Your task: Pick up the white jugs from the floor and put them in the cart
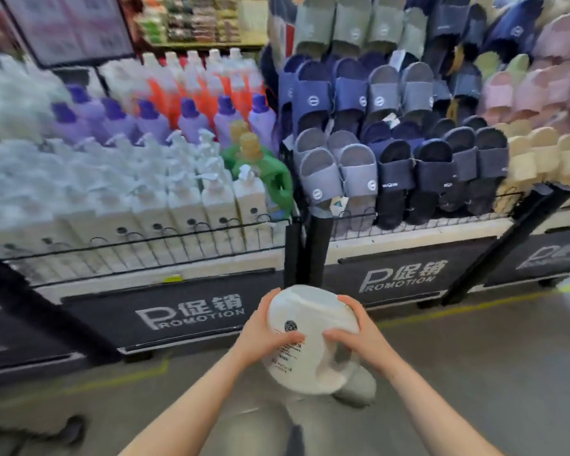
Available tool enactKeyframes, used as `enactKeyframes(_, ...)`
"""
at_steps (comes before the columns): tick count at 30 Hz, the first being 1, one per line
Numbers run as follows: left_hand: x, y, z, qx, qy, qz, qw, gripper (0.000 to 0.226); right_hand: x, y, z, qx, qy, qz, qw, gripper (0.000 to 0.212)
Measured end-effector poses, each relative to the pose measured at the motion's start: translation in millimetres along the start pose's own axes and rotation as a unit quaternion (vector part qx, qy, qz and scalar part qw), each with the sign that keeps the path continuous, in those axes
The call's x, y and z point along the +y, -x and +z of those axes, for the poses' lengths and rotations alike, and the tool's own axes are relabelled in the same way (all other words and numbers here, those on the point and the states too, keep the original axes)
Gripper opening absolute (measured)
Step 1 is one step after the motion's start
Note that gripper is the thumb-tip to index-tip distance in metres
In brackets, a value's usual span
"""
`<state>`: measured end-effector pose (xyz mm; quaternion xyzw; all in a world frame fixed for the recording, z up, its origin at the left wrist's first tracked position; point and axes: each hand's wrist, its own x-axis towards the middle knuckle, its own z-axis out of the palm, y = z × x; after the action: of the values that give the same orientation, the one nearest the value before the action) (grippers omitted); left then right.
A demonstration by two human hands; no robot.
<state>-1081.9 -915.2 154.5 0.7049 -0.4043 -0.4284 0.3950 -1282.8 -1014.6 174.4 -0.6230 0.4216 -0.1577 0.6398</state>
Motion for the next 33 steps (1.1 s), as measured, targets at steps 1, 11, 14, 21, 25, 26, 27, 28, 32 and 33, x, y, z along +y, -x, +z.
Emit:
enactKeyframes(1, -8.8, 12.6, -20.2, 0.023, 0.001, -0.006, 1.0, 0.106, -4.8, -6.0, 21.9, -0.02, 0.009, -0.006, 1.0, 0.074)
enactKeyframes(11, -124.5, 181.4, -226.6, 0.224, 0.053, -0.044, 0.972, 0.094, -53.9, -12.1, 298.3, -0.196, 0.104, -0.061, 0.973, 0.088)
enactKeyframes(14, -165.4, 243.3, -294.5, 0.262, 0.052, -0.063, 0.962, 0.102, -64.9, 1.7, 398.2, -0.239, 0.123, -0.075, 0.96, 0.084)
enactKeyframes(21, -237.0, 346.7, -420.6, 0.343, 0.043, -0.11, 0.932, 0.113, -88.5, 16.5, 582.5, -0.307, 0.135, -0.081, 0.939, 0.072)
enactKeyframes(25, -269.1, 375.6, -473.4, 0.37, 0.044, -0.117, 0.921, 0.105, -99.7, 13.3, 656.5, -0.338, 0.14, -0.08, 0.927, 0.072)
enactKeyframes(26, -275.6, 379.7, -486.0, 0.371, 0.045, -0.115, 0.92, 0.105, -101.0, 10.2, 672.4, -0.343, 0.14, -0.081, 0.925, 0.072)
enactKeyframes(27, -282.4, 382.2, -498.2, 0.372, 0.048, -0.111, 0.921, 0.105, -102.0, 6.8, 686.8, -0.347, 0.14, -0.08, 0.924, 0.074)
enactKeyframes(28, -288.5, 385.0, -509.2, 0.373, 0.052, -0.109, 0.92, 0.106, -102.3, 3.1, 700.8, -0.349, 0.139, -0.078, 0.923, 0.075)
enactKeyframes(32, -311.1, 397.5, -551.4, 0.384, 0.082, -0.134, 0.91, 0.11, -107.6, -15.1, 758.1, -0.371, 0.139, -0.065, 0.916, 0.076)
enactKeyframes(33, -318.4, 401.5, -561.6, 0.388, 0.087, -0.141, 0.907, 0.11, -108.8, -18.3, 772.3, -0.376, 0.143, -0.061, 0.913, 0.075)
